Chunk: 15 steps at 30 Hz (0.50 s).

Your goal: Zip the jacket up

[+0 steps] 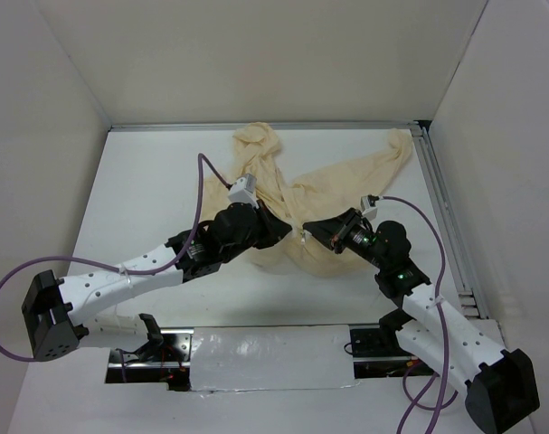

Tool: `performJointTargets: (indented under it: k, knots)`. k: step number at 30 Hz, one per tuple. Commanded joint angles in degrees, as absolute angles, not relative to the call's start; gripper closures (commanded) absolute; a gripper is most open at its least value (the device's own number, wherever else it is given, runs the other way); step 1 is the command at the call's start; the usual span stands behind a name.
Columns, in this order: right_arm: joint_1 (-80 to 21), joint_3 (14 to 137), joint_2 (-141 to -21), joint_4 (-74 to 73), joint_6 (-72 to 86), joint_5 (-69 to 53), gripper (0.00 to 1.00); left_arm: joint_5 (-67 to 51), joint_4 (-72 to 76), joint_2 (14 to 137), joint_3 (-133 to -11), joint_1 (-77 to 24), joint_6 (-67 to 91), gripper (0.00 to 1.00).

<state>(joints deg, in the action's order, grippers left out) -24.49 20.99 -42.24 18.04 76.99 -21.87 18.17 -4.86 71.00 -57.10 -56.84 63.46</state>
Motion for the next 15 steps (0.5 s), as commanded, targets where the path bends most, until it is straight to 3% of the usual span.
performJointTargets:
  k: [1,15]
  knots:
    - [-24.26,21.45,-41.84,19.69,75.68,-22.15,1.00,19.16,-3.96,71.02,-59.85,-57.04,65.21,1.00]
    - [-24.78,21.71,-44.03,21.35,75.41,-23.29,1.00,19.07,-2.64,71.54,-59.50,-57.22,65.48,1.00]
